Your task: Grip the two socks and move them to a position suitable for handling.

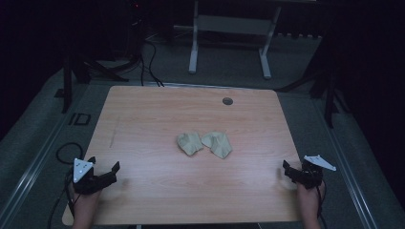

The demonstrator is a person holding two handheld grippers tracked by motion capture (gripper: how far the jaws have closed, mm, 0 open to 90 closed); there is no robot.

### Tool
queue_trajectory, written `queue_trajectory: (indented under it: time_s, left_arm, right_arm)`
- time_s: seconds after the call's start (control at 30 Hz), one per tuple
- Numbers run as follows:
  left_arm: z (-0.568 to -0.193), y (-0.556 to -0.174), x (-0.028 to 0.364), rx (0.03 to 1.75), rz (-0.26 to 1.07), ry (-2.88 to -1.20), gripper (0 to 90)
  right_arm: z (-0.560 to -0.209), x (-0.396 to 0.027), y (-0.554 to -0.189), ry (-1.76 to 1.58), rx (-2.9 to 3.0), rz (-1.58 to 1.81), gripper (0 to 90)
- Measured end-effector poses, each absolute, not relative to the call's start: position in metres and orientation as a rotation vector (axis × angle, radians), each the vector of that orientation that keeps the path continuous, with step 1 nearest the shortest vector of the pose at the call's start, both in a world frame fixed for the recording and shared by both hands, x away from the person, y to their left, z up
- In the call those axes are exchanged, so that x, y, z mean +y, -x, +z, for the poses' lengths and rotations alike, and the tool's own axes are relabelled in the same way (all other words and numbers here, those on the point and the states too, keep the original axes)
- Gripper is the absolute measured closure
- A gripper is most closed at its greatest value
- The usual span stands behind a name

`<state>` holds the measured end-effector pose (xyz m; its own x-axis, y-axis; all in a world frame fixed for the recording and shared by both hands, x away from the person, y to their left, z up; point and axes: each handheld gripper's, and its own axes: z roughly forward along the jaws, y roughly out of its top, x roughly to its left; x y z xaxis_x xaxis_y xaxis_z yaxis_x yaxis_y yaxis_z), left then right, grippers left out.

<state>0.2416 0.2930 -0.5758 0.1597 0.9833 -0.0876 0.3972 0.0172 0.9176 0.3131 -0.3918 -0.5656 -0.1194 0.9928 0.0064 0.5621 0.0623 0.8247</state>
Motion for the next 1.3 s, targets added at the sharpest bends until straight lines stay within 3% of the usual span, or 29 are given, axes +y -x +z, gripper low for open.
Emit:
queue_trajectory:
  time_s: [0.5,0.7,1.3]
  left_arm:
    - [-0.574,-0.242,0.289,1.373,0.784,-1.528,6.4]
    - [-0.57,-0.239,0.286,1.353,0.818,-1.505,6.7]
    - [-0.567,-0.238,0.284,1.362,0.744,-1.5,6.7]
  right_arm:
    - [-0.561,-0.376,-0.321,-1.523,1.912,0.903,14.7]
    - [-0.557,-0.358,-0.327,-1.492,2.01,0.966,14.6]
    - [-0.538,-0.286,-0.358,-1.4,2.121,1.03,13.1]
